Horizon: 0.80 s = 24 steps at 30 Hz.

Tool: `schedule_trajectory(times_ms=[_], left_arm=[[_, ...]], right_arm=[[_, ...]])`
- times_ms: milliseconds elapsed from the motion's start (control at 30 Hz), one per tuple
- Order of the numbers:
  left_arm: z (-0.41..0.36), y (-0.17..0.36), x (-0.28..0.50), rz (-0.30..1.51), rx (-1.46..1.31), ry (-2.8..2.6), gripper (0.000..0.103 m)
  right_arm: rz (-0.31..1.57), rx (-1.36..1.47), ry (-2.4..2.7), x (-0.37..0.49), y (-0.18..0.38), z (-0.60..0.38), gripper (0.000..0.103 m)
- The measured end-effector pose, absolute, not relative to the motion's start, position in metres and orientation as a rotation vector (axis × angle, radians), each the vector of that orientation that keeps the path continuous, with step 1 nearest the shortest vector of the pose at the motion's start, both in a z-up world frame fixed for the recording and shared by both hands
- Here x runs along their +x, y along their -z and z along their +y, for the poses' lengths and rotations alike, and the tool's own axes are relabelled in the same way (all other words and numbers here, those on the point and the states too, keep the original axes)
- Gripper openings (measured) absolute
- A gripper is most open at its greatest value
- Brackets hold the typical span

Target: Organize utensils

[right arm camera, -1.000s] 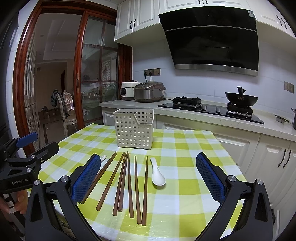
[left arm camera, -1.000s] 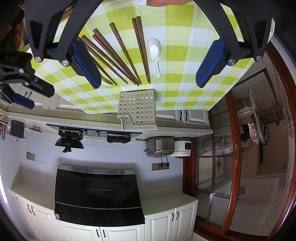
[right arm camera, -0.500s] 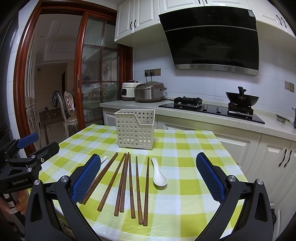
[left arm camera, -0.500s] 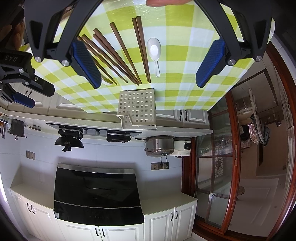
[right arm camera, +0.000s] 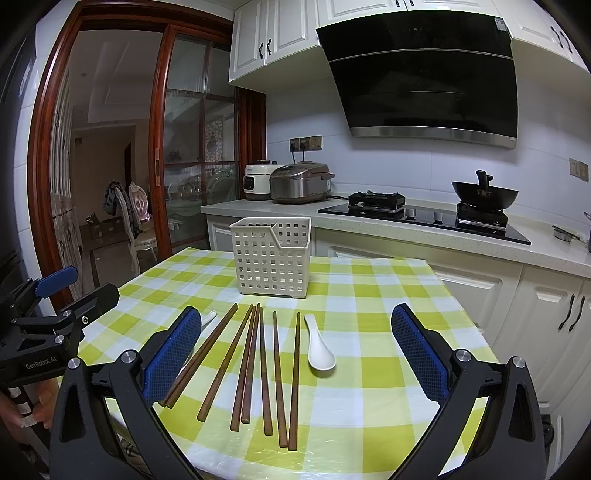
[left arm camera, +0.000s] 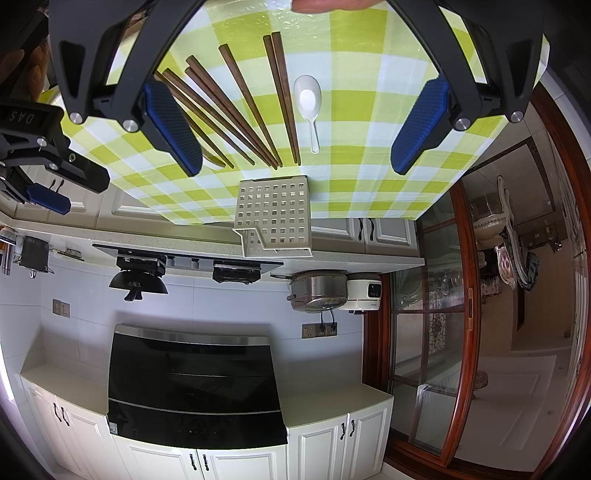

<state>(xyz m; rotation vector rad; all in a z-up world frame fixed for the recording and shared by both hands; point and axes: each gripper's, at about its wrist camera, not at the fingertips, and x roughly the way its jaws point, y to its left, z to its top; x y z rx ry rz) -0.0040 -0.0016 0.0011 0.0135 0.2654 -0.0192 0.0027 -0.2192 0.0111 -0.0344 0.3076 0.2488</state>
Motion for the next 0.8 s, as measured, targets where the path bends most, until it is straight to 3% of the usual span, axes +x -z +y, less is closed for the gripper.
schedule_trajectory(times_ms=[800], left_arm=[[-0.0032,-0.0004,-0.0039,0.265,0.014,0.018,0.099]], right_arm=[[0.309,-0.027,-0.249,0.0037,-0.0098,-0.2198,0.096]])
